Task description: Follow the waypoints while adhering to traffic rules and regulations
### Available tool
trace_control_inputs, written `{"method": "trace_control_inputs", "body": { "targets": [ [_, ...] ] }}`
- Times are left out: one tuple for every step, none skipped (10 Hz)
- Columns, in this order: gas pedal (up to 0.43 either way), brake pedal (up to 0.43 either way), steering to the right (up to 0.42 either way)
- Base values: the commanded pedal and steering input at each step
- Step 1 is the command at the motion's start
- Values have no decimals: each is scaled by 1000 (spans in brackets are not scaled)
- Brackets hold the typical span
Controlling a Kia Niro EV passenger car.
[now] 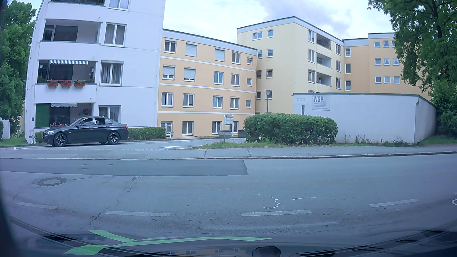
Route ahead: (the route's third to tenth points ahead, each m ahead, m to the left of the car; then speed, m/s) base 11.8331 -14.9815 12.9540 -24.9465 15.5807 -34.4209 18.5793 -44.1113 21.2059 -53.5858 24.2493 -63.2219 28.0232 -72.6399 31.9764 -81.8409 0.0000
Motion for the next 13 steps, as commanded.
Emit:
{"method": "trace_control_inputs", "body": {
  "targets": [
    [0,207,45],
    [0,207,45],
    [0,207,45],
    [0,207,45],
    [0,207,45],
    [0,207,45],
    [0,207,45],
    [0,207,45],
    [0,207,45],
    [0,207,45],
    [0,207,45],
    [0,207,45],
    [0,207,45]
  ]
}}
